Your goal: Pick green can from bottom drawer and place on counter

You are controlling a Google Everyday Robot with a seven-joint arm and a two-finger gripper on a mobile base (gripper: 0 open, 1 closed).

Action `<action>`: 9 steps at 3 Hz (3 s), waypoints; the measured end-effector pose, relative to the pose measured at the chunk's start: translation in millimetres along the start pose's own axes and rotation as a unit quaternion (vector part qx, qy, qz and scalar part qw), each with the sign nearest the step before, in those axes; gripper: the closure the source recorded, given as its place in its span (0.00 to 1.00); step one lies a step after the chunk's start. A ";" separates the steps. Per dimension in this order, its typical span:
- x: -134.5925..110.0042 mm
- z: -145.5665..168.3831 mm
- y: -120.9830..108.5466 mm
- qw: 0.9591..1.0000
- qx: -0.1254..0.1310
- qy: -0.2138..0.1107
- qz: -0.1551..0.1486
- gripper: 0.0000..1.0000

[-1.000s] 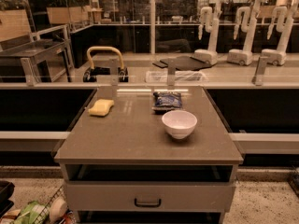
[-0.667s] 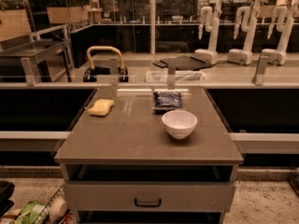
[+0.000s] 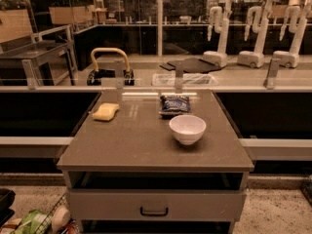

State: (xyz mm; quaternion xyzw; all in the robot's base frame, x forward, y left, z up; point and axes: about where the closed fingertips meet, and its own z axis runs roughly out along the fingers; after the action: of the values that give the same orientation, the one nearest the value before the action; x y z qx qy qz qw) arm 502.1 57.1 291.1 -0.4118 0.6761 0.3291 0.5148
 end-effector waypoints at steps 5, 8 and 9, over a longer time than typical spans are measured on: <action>92.2 54.5 4.1 0.998 -0.007 -0.003 0.062 0.57; -132.3 -85.7 50.5 0.970 -0.111 -0.178 0.122 1.00; -271.2 -163.9 32.0 0.964 -0.108 -0.221 0.103 1.00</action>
Offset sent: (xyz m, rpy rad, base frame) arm 0.0486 0.0220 -0.0868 -0.0942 0.0035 0.0058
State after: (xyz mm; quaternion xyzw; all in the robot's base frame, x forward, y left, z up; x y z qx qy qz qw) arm 439.2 -12.0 595.6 -0.3102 0.5446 0.5346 0.5669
